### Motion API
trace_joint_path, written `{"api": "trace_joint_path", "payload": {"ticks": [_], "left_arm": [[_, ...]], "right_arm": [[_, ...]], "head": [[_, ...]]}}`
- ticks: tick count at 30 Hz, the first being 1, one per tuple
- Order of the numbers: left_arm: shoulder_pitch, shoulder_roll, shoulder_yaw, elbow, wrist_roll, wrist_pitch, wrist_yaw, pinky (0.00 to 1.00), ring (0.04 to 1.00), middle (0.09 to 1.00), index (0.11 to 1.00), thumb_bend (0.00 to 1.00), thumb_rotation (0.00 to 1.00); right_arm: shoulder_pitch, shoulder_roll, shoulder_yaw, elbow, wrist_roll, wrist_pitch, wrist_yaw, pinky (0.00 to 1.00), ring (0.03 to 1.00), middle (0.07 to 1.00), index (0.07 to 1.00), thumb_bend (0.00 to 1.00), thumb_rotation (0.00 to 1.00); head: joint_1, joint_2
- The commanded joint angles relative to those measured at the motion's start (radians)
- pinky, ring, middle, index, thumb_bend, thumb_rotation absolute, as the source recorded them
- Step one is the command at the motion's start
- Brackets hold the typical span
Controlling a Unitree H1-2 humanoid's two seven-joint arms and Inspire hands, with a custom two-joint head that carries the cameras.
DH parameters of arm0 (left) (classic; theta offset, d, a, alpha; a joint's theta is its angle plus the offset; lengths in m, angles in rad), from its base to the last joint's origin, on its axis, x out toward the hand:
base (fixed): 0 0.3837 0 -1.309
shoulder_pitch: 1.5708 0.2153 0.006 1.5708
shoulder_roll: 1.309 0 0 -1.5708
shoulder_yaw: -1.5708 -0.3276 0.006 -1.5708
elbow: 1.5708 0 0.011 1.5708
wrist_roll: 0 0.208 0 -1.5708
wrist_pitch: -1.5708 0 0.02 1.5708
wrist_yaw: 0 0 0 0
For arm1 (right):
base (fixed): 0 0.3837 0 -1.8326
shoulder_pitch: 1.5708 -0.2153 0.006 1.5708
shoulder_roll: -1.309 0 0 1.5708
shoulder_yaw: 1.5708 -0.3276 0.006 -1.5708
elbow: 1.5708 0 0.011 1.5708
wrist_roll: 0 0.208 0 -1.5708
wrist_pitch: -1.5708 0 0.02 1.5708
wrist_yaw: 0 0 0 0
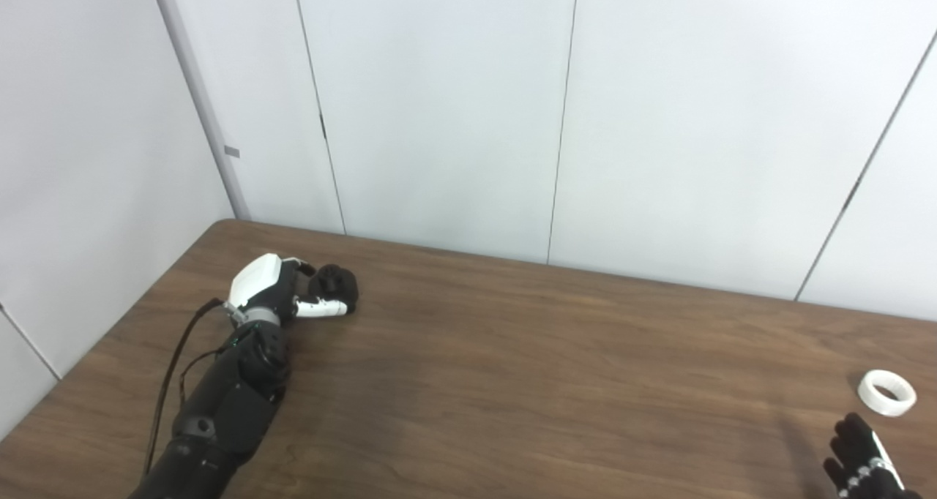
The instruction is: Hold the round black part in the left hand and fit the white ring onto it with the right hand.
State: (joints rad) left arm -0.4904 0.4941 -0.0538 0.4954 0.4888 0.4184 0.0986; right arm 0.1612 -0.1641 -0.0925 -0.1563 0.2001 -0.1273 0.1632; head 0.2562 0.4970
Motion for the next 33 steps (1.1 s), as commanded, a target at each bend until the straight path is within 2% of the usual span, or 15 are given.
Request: {"api": "trace_joint_path", "payload": {"ticks": [1, 6, 18, 27, 33], "left_arm": [[-0.033, 0.012, 0.015, 0.000, -0.002, -0.041, 0.048, 1.00, 0.988, 0.930, 0.795, 0.91, 0.41], [-0.030, 0.001, 0.016, 0.020, -0.012, -0.067, 0.065, 1.00, 0.989, 0.929, 0.787, 0.91, 0.42], [-0.015, -0.021, 0.038, 0.049, -0.051, -0.118, 0.108, 1.00, 1.000, 0.949, 0.760, 0.93, 0.35], [-0.007, -0.026, 0.044, 0.061, -0.058, -0.136, 0.129, 1.00, 1.000, 0.960, 0.760, 0.92, 0.31], [-0.005, -0.020, 0.041, 0.069, -0.058, -0.138, 0.137, 1.00, 0.997, 0.956, 0.767, 0.91, 0.33]], "right_arm": [[0.046, 0.015, 0.007, 0.028, 0.008, 0.003, 0.000, 1.00, 1.000, 0.986, 0.968, 0.62, 1.00], [0.049, 0.017, 0.006, 0.017, 0.016, 0.010, -0.001, 1.00, 1.000, 0.983, 0.965, 0.61, 0.98], [0.051, 0.018, 0.005, 0.015, 0.011, 0.014, -0.007, 1.00, 1.000, 0.982, 0.957, 0.63, 0.97], [0.053, 0.013, 0.005, 0.008, 0.005, 0.017, -0.007, 1.00, 1.000, 0.979, 0.954, 0.64, 0.98], [0.054, 0.014, 0.005, 0.001, -0.007, 0.025, -0.014, 1.00, 1.000, 0.979, 0.958, 0.64, 0.98]], "head": [[-0.002, 0.004], [-0.004, 0.007], [-0.009, 0.011], [-0.006, 0.016], [-0.006, 0.018]]}}
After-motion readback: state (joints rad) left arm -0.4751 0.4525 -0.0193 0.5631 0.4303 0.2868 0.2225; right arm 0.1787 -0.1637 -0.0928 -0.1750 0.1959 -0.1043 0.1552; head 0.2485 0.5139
